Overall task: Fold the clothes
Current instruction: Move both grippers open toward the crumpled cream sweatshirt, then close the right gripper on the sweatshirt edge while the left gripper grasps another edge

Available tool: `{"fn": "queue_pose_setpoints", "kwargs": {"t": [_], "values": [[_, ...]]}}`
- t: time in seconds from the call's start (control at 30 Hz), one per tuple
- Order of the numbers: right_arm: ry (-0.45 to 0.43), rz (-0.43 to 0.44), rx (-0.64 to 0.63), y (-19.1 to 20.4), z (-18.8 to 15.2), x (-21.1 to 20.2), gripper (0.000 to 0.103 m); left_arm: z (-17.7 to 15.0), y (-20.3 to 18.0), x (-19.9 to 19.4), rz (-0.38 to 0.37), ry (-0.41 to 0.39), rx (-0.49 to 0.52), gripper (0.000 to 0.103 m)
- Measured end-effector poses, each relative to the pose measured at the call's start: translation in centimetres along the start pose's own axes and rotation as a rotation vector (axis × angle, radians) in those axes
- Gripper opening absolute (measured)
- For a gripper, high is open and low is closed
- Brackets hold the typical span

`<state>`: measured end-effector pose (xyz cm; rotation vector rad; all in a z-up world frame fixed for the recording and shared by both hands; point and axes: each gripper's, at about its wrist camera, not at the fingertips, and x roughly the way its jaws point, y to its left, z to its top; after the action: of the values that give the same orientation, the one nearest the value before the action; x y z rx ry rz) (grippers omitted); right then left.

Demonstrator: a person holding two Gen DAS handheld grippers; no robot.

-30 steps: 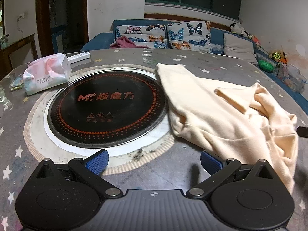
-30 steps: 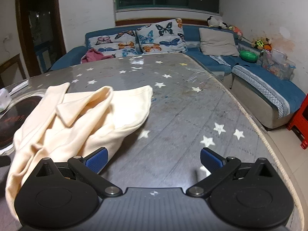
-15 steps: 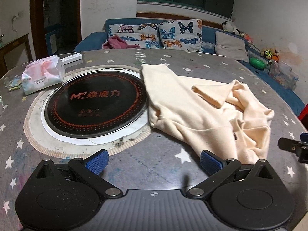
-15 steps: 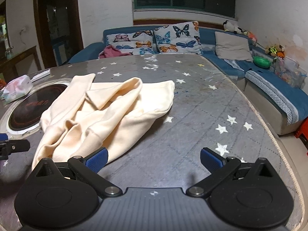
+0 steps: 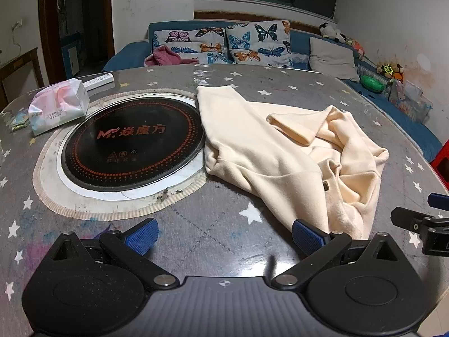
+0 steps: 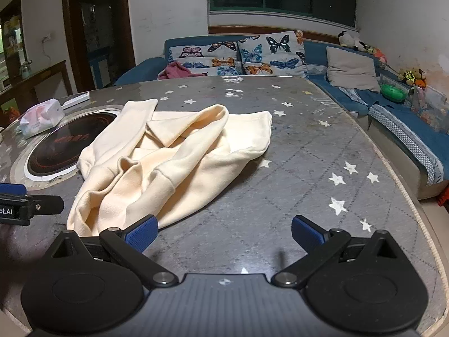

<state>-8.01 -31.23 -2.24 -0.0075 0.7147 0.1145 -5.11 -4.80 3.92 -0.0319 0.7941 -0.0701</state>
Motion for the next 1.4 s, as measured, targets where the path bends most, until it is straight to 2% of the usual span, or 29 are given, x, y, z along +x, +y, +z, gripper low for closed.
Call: {"fn": "queue_pose_setpoints", "kwargs": {"t": [0.83,1.13,1.4], "values": [[-0.002,0.053,-0.032,1.1,1.4,0.5,0.094,1.5,-0.5,0.0,-0.008,-0.018,0.007,0.103],[-0.010,0.069,-0.048,1.1,2.7,1.2,0.089,2.6,-0.9,0.6,-0.015,-0.026,0.013,0.103],[-0.013,0.076,-0.055,0.5,4.4,2.6,0.081,4.3,-1.6,1.5,-0.035,-0.054,0.032,0.102]]}}
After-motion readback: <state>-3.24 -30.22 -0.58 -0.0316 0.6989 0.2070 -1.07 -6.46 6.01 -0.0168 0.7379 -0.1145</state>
